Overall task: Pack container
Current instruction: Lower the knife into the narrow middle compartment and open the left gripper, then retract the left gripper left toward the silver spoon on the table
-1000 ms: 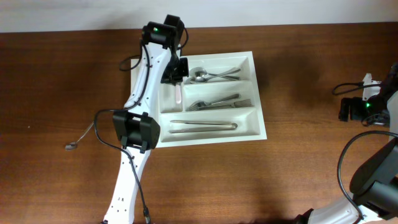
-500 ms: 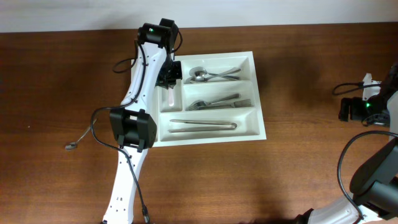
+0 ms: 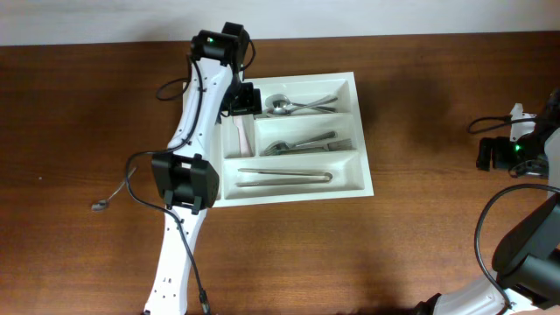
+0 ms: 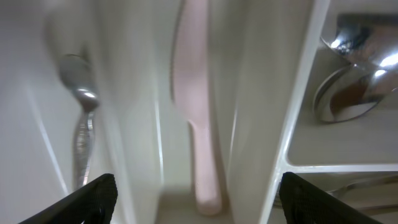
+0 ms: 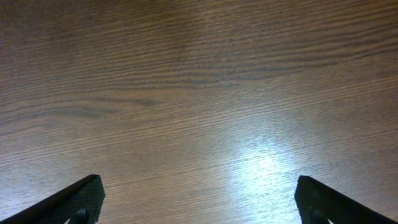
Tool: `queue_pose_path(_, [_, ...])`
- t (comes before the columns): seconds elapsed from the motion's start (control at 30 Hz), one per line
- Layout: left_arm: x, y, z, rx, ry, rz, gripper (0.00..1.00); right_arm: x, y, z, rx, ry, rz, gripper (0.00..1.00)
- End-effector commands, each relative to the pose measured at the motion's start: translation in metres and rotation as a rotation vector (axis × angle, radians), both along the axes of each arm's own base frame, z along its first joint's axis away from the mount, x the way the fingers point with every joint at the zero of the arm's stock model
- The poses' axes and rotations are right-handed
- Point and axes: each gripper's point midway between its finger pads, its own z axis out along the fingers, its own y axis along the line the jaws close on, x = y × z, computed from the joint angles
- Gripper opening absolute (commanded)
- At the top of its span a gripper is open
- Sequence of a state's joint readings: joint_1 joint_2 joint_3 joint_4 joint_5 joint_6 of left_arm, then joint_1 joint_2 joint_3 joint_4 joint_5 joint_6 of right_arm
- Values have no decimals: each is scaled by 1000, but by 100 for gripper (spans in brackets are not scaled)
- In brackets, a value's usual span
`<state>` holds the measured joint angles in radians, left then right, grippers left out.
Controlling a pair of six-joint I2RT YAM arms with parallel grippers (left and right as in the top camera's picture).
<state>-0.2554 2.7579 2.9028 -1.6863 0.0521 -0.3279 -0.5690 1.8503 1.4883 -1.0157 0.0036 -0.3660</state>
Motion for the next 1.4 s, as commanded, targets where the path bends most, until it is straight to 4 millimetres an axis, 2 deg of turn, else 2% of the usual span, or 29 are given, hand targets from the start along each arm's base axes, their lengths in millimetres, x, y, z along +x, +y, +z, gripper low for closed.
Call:
queue_pose_path(0.0, [12,19,66,-19,-150,22,86,0,-2,4,-14,-9,-10,99])
queue_pose_path(0.07, [15,25,90,-32,-211,36,86,0,-2,4,-14,-9,-10,99])
queue_pose_path(0.1, [16,32,117,-44,-271,49,87,0,-2,4,-14,-9,-10,99])
queue_pose_path(0.13, [15,35,130,-49,-298,56,93,0,-2,4,-14,-9,-10,99])
queue_pose_path(0.2, [11,42,153,-56,-342,66,100,0,-2,4,-14,-9,-10,99])
queue_pose_path(0.27, [4,50,174,-60,-376,79,99,0,-2,4,-14,-9,-10,99])
queue_pose_path(0.43, [-3,75,213,-64,-459,121,99,0,-2,4,-14,-9,-10,99])
queue_pose_path(0.6, [-9,105,233,-68,-497,222,100,0,-2,4,-14,-9,-10,99])
queue_pose_path(0.77, [-26,131,241,-40,-481,287,100,0,-2,4,-14,-9,-10,99])
queue_pose_path(0.83, [-41,153,243,21,-457,383,100,0,-2,4,-14,-9,-10,99])
queue_pose_path(0.9, [-64,178,242,97,-424,500,99,0,-2,4,-14,-9,-10,99])
queue_pose_path(1.0, [-106,206,236,153,-359,693,99,0,-2,4,-14,-9,-10,99])
queue_pose_path(1.13, [-166,233,221,180,-273,1021,99,0,-2,4,-14,-9,-10,99])
queue_pose_path(1.23, [-213,249,201,195,-194,1288,99,0,-2,4,-14,-9,-10,99])
queue_pose_path(1.3, [-234,258,188,215,-158,1355,99,0,-2,4,-14,-9,-10,99])
queue_pose_path(1.37, [-249,268,173,250,-140,1346,99,0,-2,4,-14,-9,-10,99])
